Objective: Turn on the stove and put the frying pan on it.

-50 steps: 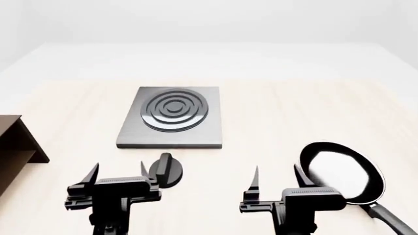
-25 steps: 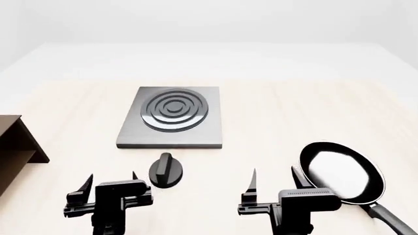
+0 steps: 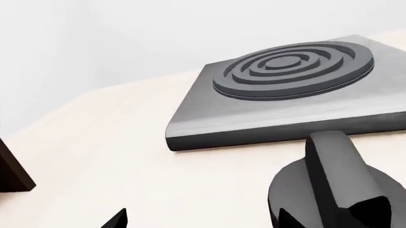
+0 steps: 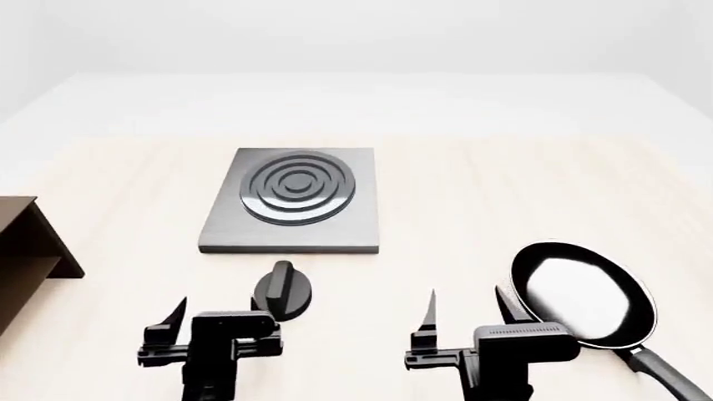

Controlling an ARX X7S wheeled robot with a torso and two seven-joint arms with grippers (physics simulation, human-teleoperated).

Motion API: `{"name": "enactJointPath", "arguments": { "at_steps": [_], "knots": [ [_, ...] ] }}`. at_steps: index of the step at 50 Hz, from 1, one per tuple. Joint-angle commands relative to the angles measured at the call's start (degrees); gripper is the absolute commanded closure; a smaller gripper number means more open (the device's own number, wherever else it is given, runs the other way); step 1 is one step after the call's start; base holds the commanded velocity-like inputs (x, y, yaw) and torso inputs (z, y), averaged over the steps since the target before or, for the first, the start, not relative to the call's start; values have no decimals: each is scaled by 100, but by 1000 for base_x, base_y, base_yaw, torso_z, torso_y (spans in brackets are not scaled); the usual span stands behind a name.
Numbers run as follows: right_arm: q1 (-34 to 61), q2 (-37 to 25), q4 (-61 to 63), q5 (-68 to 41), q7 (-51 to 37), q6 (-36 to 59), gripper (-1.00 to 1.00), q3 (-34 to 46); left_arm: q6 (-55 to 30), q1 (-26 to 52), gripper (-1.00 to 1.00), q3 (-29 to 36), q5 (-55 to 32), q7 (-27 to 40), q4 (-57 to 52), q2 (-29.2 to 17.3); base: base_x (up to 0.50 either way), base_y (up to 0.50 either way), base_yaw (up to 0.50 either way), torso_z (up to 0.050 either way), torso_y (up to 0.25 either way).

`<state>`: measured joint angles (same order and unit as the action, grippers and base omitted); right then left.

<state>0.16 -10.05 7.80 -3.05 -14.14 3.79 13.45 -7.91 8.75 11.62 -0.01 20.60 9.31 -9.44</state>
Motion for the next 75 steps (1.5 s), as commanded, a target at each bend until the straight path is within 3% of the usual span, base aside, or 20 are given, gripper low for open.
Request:
{"name": "enactJointPath", "arguments": {
  "at_steps": [1, 23, 28, 37, 39, 43, 47, 55, 64, 67, 70, 75],
  "knots": [
    [9, 71, -11, 53, 115, 14, -100, -103, -30, 68, -100, 101, 81, -243, 73, 174, 0, 0, 0, 0, 0],
    [34, -10, -64, -47, 71, -17, -100, -48, -294, 127, -100, 842, 168, -545, -186, 295, 0, 0, 0, 0, 0],
    [45, -25, -64, -65, 65, 12, -100, -25, -445, 6, -100, 806, 81, -560, -580, 216, 0, 0, 0, 0, 0],
    [164, -114, -56, -222, 371, 445, -100, 212, -928, -595, -100, 274, -216, -392, -2437, -167, 0, 0, 0, 0, 0],
    [124, -154, -68, -229, 488, 200, -100, 291, -1008, -649, -100, 209, -248, -368, -2557, -209, 0, 0, 0, 0, 0],
    [208, -223, 392, -471, 495, 1017, -100, 186, -1067, -780, -100, 112, -239, -288, -2771, -309, 0, 0, 0, 0, 0],
    [203, -340, 629, -452, 446, 1256, -100, 156, -1042, -893, -100, 15, -289, -245, -2855, -363, 0, 0, 0, 0, 0],
    [186, -986, 1340, 147, 757, 1589, -100, 695, -879, -1048, -100, -36, -346, -230, -2869, -431, 0, 0, 0, 0, 0],
    [793, -1587, 2881, 618, 1187, 4027, -100, 1025, -717, -1180, -100, -66, -348, -211, -2850, -528, 0, 0, 0, 0, 0],
    [1422, -1819, 3642, 718, 1507, 5392, -100, 1190, -640, -1254, -100, -119, -401, -207, -2874, -551, 0, 0, 0, 0, 0],
    [1916, -2029, 4158, 1017, 1561, 5991, -100, 1517, -548, -1266, -100, -135, -450, -227, -2781, -554, 0, 0, 0, 0, 0],
    [3139, -2195, 4908, 1252, 1859, 7914, -100, 2165, -469, -1303, -100, -154, -517, -253, -2749, -572, 0, 0, 0, 0, 0]
  ]
}}
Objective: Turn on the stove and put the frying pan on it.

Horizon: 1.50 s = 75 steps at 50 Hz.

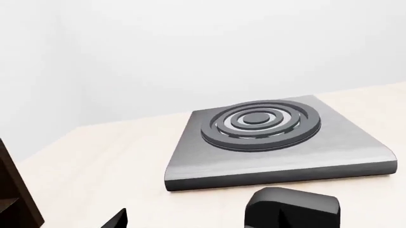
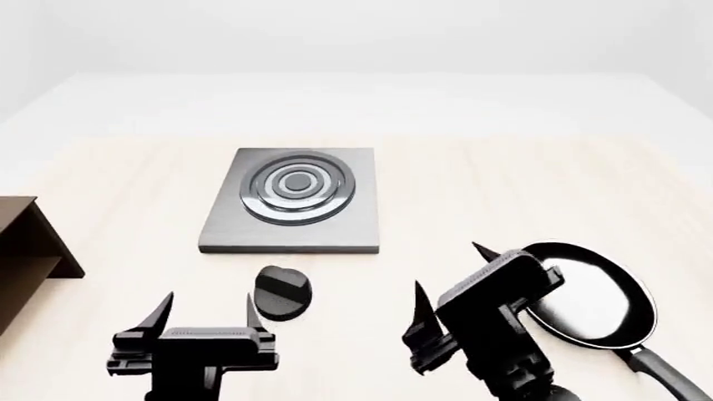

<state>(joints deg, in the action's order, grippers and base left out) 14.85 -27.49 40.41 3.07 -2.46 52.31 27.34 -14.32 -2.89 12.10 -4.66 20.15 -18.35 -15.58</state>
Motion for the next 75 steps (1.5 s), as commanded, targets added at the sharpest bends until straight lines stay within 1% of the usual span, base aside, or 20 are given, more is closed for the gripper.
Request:
{"name": "enactJointPath", "arguments": {
  "at_steps": [1, 4, 5, 7, 8, 10, 11, 12, 13, 20, 22, 24, 26, 28, 37, 53, 64, 71, 73, 75],
  "knots": [
    [2034, -674, 1733, 709, 698, 3361, -100, 1113, 187, -173, -100, -215, -75, -215, -18, 29, 0, 0, 0, 0, 0],
    [2389, -859, 1707, 888, 1108, 3766, -100, 1317, 250, -200, -100, -224, -87, -214, 20, 15, 0, 0, 0, 0, 0],
    [2415, -924, 1502, 1573, 1794, 3768, -100, 1358, 278, -216, -100, -228, -97, -221, 41, 7, 0, 0, 0, 0, 0],
    [2402, -725, 1207, 3292, 3513, 3767, -100, 1955, 287, -225, -100, -230, -97, -215, 44, -2, 0, 0, 0, 0, 0],
    [2466, -810, 927, 4151, 4372, 3766, -100, 2367, 292, -226, -100, -239, -99, -204, 41, -2, 0, 0, 0, 0, 0],
    [2549, -652, 484, 5870, 6091, 3756, -100, 2485, 293, -230, -100, -252, -126, -202, 25, -5, 0, 0, 0, 0, 0],
    [2635, -744, 357, 6730, 6951, 3733, -100, 2607, 305, -231, -100, -252, -157, -224, 43, -5, 0, 0, 0, 0, 0],
    [2662, -823, 309, 7208, 7203, 3650, -100, 2719, 337, -229, -100, -242, -144, -220, 75, -5, 0, 0, 0, 0, 0],
    [2648, -931, 336, 7243, 7293, 3527, -100, 2803, 359, -227, -100, -232, -139, -225, 98, -7, 0, 0, 0, 0, 0],
    [3021, -1520, -341, 8463, 9231, 3405, -100, 3155, 364, -249, -100, -238, -158, -220, 89, -47, 0, 0, 0, 0, 0],
    [3213, -1905, -375, 8163, 9243, 3739, -100, 3552, 377, -252, -100, -238, -153, -211, 93, -52, 0, 0, 0, 0, 0],
    [3154, -2249, -337, 8068, 9243, 3758, -100, 3802, 397, -252, -100, -238, -148, -202, 104, -56, 0, 0, 0, 0, 0],
    [3115, -2321, -336, 8047, 9243, 3760, -100, 3826, 399, -252, -100, -237, -156, -200, 104, -59, 0, 0, 0, 0, 0],
    [3080, -2637, -271, 7812, 9244, 3764, -100, 3952, 413, -254, -100, -235, -156, -193, 102, -62, 0, 0, 0, 0, 0],
    [3031, -3084, -403, 7478, 9245, 3767, -100, 3906, 439, -276, -100, -195, -220, -234, 116, -76, 0, 0, 0, 0, 0],
    [2473, -3049, -575, 7510, 9244, 3765, -100, 3611, 509, -279, -100, -159, -191, -172, 205, -90, 0, 0, 0, 0, 0],
    [1812, -2634, -840, 7540, 9207, 3735, -100, 3044, 528, -243, -100, -112, -178, -156, 305, -97, 0, 0, 0, 0, 0],
    [1222, -2301, -928, 6563, 8178, 3449, -100, 2213, 524, -244, -100, -87, -167, -137, 319, -108, 0, 0, 0, 0, 0],
    [1198, -2297, -933, 6542, 8157, 3420, -100, 2172, 524, -243, -100, -84, -170, -133, 319, -111, 0, 0, 0, 0, 0],
    [923, -2238, -1012, 6196, 7834, 3354, -100, 1842, 514, -229, -100, -79, -164, -122, 333, -110, 0, 0, 0, 0, 0]
  ]
}}
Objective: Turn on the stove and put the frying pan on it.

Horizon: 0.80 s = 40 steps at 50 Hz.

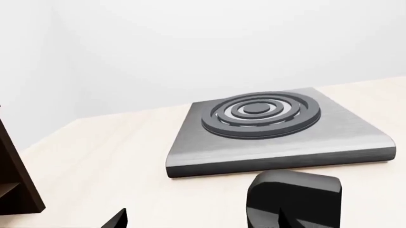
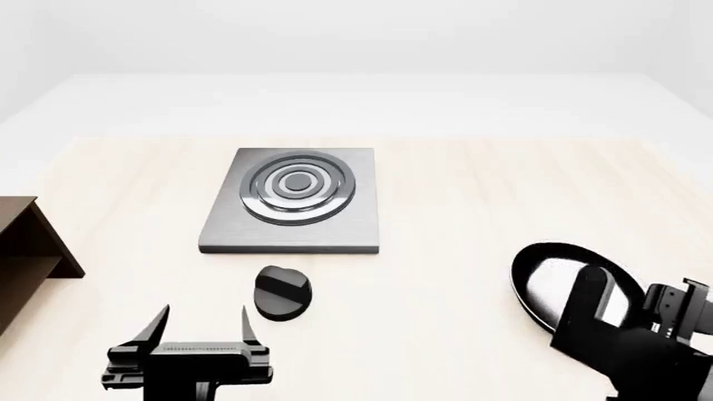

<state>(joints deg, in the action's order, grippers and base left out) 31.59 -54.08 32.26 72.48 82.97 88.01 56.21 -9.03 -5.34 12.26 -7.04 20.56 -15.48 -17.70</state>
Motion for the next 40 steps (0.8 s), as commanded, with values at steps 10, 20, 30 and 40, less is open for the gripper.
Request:
{"name": "enactJointPath", "arguments": {
  "at_steps": [10, 20, 30, 40],
  "knots": [
    [-1699, 671, -124, -1723, -1662, -522, -100, -2619, -33, 24, -100, -71, 100, -117, 58, 88, 0, 0, 0, 0, 0],
    [-2086, 695, -428, -1998, -1983, -615, -100, -3265, -96, 50, -100, 10, 144, -97, 27, 77, 0, 0, 0, 0, 0],
    [-2224, 692, -846, -2096, -2258, -792, -100, -3474, -142, 66, -100, 41, 174, -49, -6, 65, 0, 0, 0, 0, 0],
    [-2340, 757, -1010, -2161, -2573, -866, -100, -3882, -165, 73, -100, 80, 189, -24, -20, 51, 0, 0, 0, 0, 0]
  ]
}}
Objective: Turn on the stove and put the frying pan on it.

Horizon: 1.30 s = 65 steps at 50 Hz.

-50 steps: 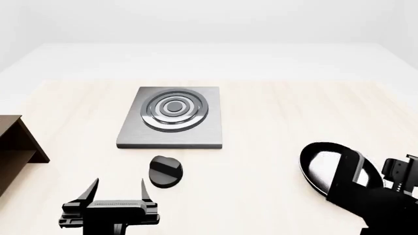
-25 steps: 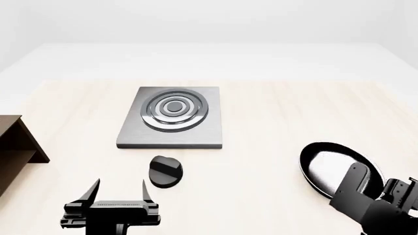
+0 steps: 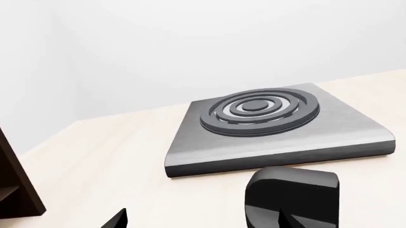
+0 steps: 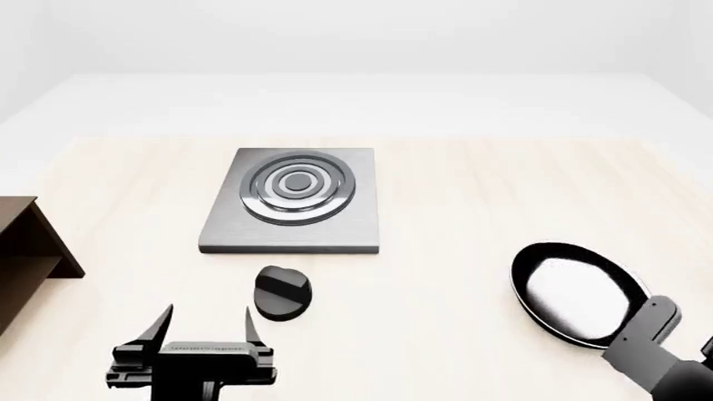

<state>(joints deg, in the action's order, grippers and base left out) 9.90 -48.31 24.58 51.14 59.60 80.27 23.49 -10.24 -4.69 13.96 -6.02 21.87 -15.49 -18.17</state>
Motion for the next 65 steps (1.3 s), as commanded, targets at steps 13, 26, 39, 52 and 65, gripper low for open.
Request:
{"name": "enactJointPath", "arguments": {
  "at_steps": [13, 26, 39, 52, 65],
  "knots": [
    [-217, 642, -697, -479, -833, -676, -100, -1176, -65, 12, -100, -48, 83, -137, -27, 79, 0, 0, 0, 0, 0],
    [-289, 963, -876, -515, -1121, -881, -100, -1083, -79, 26, -100, -17, 95, -99, -20, 70, 0, 0, 0, 0, 0],
    [-319, 1005, -1156, -558, -1230, -997, -100, -1053, -103, 46, -100, 6, 80, -77, -17, 55, 2, -1, 0, 0, 0],
    [-341, 983, -1312, -627, -1322, -1064, -100, -1215, -128, 66, -100, 55, 105, -43, -25, 41, 4, -3, 1, -2, 0],
    [-328, 942, -1554, -620, -1511, -1062, -100, -1413, -201, 80, -100, 106, 119, -8, -74, 34, 4, -3, 0, -3, 0]
  ]
}}
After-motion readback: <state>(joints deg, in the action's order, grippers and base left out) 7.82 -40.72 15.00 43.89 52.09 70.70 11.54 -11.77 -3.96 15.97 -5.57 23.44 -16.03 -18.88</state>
